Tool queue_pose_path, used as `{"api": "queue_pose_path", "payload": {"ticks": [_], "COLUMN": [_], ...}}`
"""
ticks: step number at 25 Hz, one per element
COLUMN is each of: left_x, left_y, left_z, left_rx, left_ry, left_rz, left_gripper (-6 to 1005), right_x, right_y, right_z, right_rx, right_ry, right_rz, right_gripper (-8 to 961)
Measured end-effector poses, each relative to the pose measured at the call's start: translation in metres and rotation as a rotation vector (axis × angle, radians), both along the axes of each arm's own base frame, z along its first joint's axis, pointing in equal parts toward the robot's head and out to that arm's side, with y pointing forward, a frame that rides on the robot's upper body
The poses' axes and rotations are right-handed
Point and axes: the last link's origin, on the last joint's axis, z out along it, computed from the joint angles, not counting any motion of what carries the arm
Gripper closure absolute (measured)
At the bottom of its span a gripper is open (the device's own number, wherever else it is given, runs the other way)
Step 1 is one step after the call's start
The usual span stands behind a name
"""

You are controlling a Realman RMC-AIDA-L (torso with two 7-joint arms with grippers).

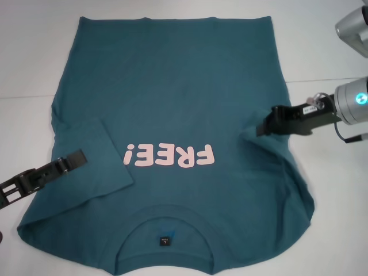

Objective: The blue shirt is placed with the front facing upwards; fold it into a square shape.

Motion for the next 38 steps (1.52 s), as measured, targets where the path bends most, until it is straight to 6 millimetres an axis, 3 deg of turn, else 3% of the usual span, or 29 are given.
{"api": "queue_pose_path", "payload": {"ticks": [15,23,29,31,38], "left_x": [-0.002,-0.002,-0.003,-0.003,-0.006], "left_y": [0.000,-0.001,-0.001,-0.001,-0.002], "left_z": [-0.001,-0.001,0.000,0.000,0.006], "left_rx": [0.003,0.004,0.004,0.002,-0.089], "left_ry": [-0.005,-0.005,-0.006,-0.007,-0.011], "left_rz": [0.011,0.015,0.018,0.021,0.067], "left_gripper": [48,47,48,47,48], "right_x": [-0.004,-0.013,-0.020,-0.019,-0.001], "right_y": [0.009,0.011,0.013,0.011,-0.016], "right_z": [-0.004,-0.013,-0.009,-0.004,0.022], "right_rx": [0.083,0.048,0.046,0.044,-0.009], "right_ry": [0.053,-0.020,-0.032,-0.028,0.071], "right_rz": [-0.015,0.107,0.177,0.192,0.242], "right_gripper": [914,914,765,517,283]}}
